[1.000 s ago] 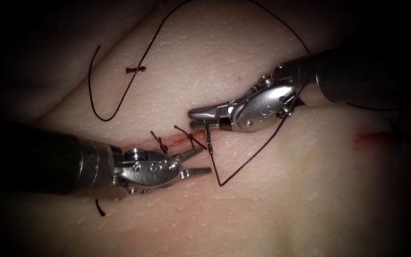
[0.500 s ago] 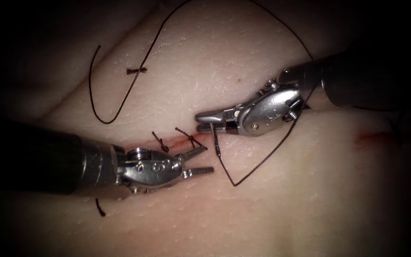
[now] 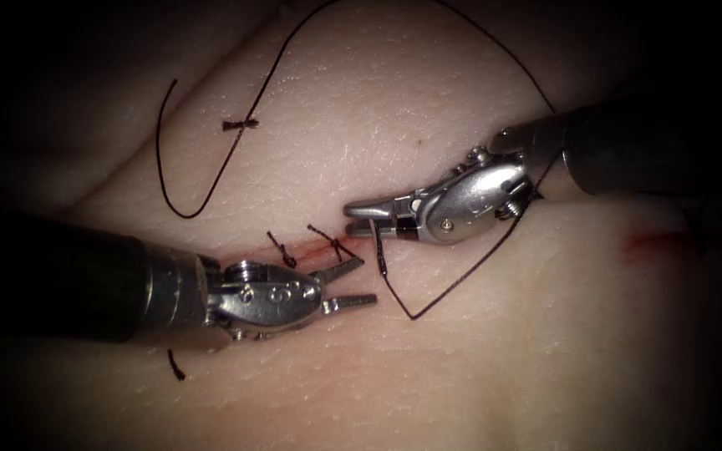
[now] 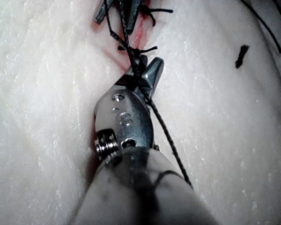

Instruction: Wound Closure

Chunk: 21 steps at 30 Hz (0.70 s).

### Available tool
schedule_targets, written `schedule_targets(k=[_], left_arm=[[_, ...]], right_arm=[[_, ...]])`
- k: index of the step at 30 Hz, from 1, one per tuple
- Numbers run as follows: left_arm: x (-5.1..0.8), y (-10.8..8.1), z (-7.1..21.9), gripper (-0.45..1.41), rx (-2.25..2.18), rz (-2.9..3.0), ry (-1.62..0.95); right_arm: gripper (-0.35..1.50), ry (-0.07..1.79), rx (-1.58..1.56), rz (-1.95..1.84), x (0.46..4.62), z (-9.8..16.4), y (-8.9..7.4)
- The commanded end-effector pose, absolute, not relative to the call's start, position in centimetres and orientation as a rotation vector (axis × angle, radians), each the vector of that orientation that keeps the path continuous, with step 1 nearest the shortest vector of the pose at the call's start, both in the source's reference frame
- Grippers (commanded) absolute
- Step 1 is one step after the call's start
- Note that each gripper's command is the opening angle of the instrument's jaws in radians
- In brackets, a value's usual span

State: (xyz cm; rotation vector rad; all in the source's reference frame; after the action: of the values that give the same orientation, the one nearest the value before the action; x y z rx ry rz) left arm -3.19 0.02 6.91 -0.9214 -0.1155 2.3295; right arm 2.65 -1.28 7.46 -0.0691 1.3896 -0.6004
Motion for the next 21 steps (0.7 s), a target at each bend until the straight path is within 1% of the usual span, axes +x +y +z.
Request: schedule_targets(k=[1,10,21], left_arm=[[-3.24,-0.03,6.96,0.32,-0.921,2.329,-0.118],[-3.31,0.06,6.93,0.34,-0.912,2.320,-0.119],[-3.52,0.10,7.16,0.34,-0.897,2.318,-0.116]], right_arm=[[-0.35,1.390,-0.064,-0.597,2.72,7.52,-1.34],[-0.35,1.415,-0.056,-0.528,2.74,7.35,-1.09],[-0.35,1.431,-0.009,-0.416,2.86,7.09,-0.69]])
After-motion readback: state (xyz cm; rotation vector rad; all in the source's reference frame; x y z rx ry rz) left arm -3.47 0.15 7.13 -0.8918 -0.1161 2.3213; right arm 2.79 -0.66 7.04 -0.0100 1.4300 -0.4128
